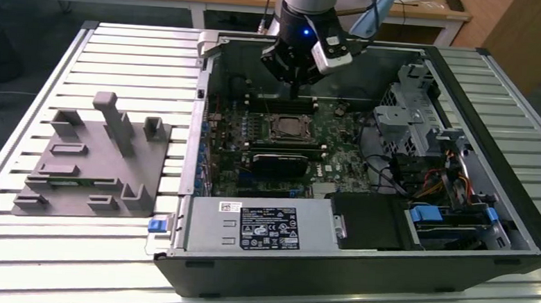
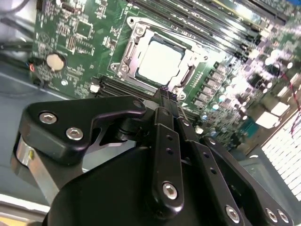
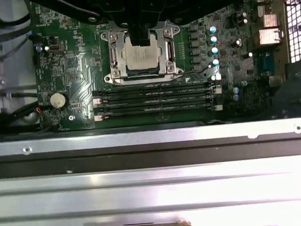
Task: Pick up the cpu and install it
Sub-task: 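Install the first cpu locking lever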
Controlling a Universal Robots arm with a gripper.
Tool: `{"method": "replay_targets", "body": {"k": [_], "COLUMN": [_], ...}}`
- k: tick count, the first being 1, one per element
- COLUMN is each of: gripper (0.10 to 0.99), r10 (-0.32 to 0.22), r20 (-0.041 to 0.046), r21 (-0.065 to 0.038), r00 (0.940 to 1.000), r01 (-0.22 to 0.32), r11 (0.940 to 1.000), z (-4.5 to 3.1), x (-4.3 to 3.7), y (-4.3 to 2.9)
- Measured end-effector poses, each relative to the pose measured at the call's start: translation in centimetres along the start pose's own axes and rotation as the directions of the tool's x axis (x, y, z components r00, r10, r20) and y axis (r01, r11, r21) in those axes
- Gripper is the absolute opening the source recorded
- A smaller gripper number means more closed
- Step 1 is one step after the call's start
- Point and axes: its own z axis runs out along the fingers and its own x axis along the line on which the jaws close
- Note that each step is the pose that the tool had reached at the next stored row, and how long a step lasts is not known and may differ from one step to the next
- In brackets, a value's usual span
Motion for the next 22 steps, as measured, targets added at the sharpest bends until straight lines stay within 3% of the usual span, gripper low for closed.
{"method": "replay_targets", "body": {"k": [2, 3, 6, 12, 22], "gripper": [0.106, 0.106, 0.106, 0.106, 0.106], "r10": [-0.023, -0.028, -0.033, -0.108, -0.114], "r20": [-0.0007, -0.0009, -0.0009, -0.0035, -0.0034], "r21": [0.000, 0.000, -0.001, -0.002, -0.002], "r00": [0.9997, 0.9996, 0.9994, 0.9941, 0.9935], "r01": [0.023, 0.028, 0.033, 0.108, 0.114], "r11": [0.9997, 0.9996, 0.9994, 0.9941, 0.9935], "z": [0.04, 0.07, 0.12, 0.31, 0.78], "x": [0.15, 0.83, 1.75, 2.10, 5.44], "y": [-0.02, -0.08, -0.16, -0.20, -0.50]}}
